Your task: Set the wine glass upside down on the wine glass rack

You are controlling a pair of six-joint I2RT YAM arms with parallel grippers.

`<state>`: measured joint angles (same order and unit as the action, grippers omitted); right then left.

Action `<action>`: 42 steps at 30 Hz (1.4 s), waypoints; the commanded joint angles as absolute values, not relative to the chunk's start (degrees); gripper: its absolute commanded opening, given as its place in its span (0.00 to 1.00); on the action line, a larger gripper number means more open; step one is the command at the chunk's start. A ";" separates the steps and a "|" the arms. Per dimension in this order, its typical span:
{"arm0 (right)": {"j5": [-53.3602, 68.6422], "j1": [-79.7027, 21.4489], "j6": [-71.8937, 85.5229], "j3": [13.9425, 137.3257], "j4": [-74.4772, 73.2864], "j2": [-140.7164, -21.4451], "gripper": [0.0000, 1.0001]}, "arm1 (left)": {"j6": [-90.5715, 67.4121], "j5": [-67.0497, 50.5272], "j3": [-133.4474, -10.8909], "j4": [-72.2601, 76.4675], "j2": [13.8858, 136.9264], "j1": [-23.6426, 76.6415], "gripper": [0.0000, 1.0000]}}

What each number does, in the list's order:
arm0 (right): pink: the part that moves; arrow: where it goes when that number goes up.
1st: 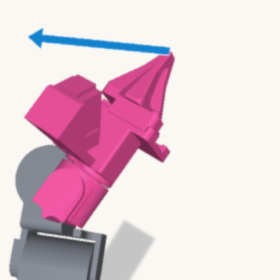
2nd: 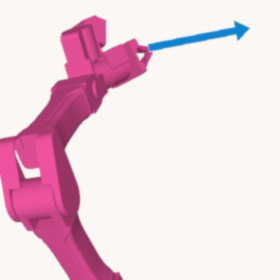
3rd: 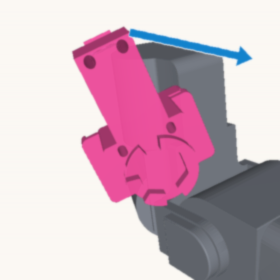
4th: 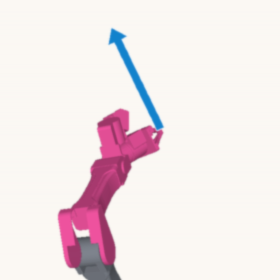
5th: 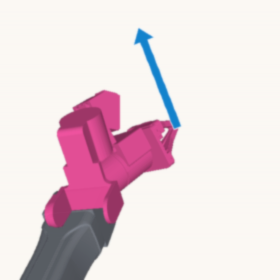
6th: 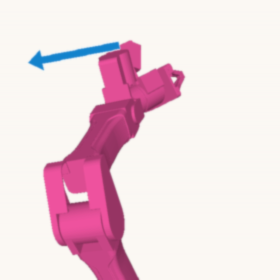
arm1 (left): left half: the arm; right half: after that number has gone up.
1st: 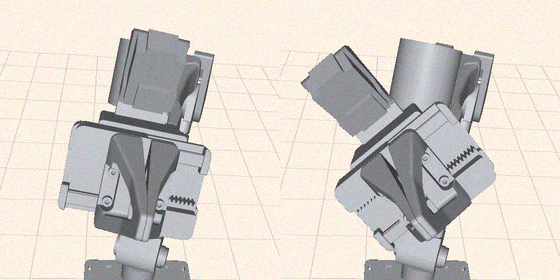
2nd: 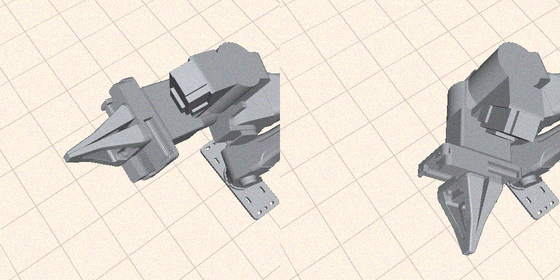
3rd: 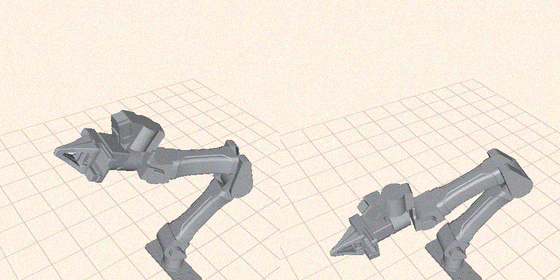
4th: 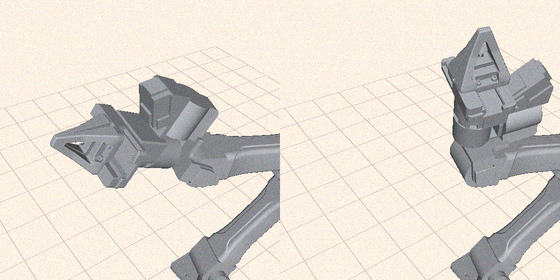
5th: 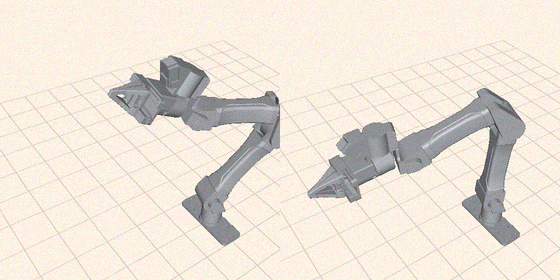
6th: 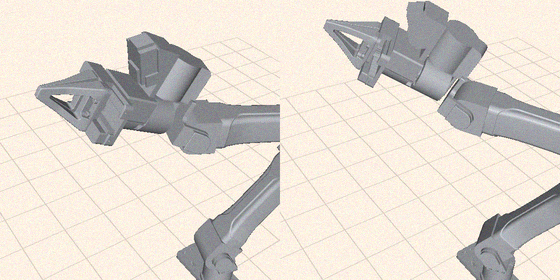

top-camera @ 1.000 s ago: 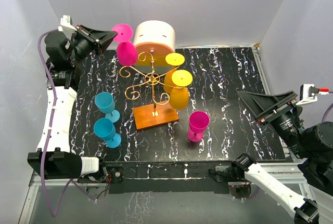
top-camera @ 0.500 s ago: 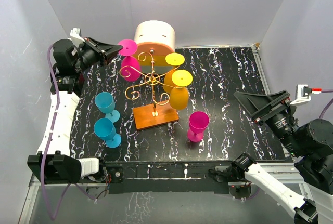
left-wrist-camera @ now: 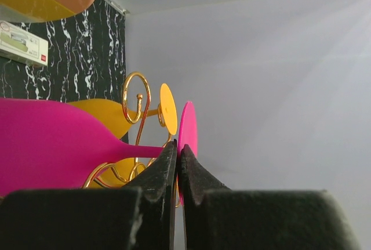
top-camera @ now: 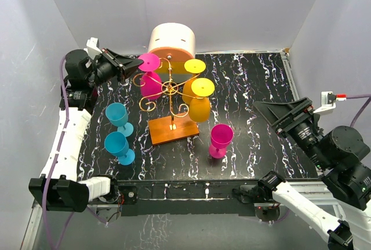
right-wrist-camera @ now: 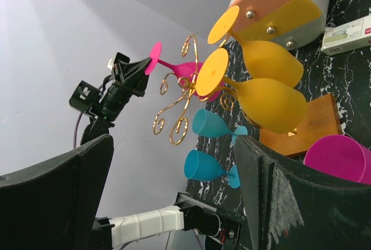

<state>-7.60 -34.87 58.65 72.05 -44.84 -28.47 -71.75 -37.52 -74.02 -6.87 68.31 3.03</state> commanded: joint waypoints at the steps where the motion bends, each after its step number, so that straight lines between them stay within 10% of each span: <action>1: -7.40 -34.97 59.02 71.31 -41.87 -28.78 0.84 | -73.05 -41.44 -73.88 -5.29 68.03 4.69 0.00; 42: -11.23 -34.97 58.43 72.69 -44.54 -24.56 0.84 | -65.18 -31.27 -88.77 -10.76 82.61 11.16 0.00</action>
<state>-9.69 -34.87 58.61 70.52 -45.45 -25.71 -67.44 -33.32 -85.60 -8.60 83.85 11.00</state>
